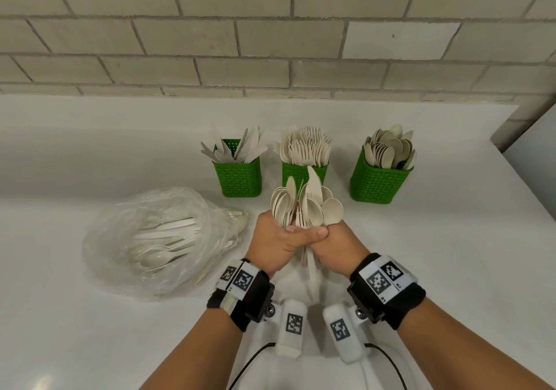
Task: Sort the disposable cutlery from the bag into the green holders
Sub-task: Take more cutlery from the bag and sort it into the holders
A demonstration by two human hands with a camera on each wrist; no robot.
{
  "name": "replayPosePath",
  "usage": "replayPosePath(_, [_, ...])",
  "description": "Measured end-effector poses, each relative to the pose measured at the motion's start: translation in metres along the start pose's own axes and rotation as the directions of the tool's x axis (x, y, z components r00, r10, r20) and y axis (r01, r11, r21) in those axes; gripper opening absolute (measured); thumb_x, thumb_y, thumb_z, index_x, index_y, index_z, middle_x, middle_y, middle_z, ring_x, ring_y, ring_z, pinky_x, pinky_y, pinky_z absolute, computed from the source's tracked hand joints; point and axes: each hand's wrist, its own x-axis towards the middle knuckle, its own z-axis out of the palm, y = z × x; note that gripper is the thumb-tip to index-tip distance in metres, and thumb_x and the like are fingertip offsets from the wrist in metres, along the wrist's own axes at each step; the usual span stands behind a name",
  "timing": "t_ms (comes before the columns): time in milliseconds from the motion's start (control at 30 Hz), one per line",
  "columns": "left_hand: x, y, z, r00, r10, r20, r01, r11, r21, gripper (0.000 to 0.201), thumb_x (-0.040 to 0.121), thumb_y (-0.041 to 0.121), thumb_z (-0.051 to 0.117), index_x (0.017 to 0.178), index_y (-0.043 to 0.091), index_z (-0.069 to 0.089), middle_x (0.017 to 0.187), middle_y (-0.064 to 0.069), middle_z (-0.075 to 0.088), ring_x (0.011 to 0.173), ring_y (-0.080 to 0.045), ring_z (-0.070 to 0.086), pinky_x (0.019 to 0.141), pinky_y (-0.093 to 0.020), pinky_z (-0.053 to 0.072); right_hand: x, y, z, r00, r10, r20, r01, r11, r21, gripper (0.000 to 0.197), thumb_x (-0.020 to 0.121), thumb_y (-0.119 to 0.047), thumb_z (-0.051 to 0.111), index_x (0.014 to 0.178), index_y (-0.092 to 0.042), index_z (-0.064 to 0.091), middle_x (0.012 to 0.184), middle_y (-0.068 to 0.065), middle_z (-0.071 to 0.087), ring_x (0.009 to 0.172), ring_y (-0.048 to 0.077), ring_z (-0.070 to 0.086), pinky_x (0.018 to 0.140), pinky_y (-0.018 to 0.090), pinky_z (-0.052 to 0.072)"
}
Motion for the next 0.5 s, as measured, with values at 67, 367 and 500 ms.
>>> replayPosePath(67, [-0.001, 0.007, 0.003, 1.000, 0.006, -0.012, -0.006, 1.000, 0.010, 0.029, 0.070, -0.004, 0.082, 0.094, 0.009, 0.073, 0.093, -0.005, 0.077, 0.093, -0.019, 0.073, 0.079, -0.026, 0.055, 0.005, 0.005, -0.006, 0.999, -0.035, -0.018, 0.033, 0.995, -0.099, 0.018, 0.083, -0.024, 0.064, 0.099, -0.031, 0.062, 0.102, 0.002, 0.067, 0.101, 0.020, 0.065, 0.086, 0.028, 0.053])
replayPosePath(367, [0.003, 0.029, 0.026, 0.997, 0.058, 0.052, -0.055, 0.997, -0.059, 0.031, 0.085, -0.030, 0.046, 0.114, -0.036, 0.037, 0.066, 0.007, 0.045, 0.055, 0.012, 0.060, 0.066, -0.004, 0.046, 0.021, 0.032, -0.007, 0.993, 0.073, -0.096, -0.057, 0.986, 0.159, 0.056, 0.074, -0.066, 0.068, 0.119, -0.043, 0.045, 0.089, -0.037, 0.056, 0.078, -0.022, 0.051, 0.076, 0.018, 0.041])
replayPosePath(500, [-0.010, 0.036, 0.036, 0.999, -0.022, 0.045, 0.025, 0.997, -0.080, 0.031, 0.090, -0.026, 0.043, 0.119, -0.034, 0.038, 0.123, -0.050, 0.045, 0.052, 0.013, 0.058, 0.078, -0.008, 0.049, 0.046, 0.134, -0.011, 0.985, 0.105, -0.134, -0.114, 0.991, -0.064, 0.066, 0.059, -0.075, 0.073, 0.116, -0.049, 0.050, 0.089, -0.028, 0.052, 0.076, -0.022, 0.050, 0.079, 0.034, 0.039])
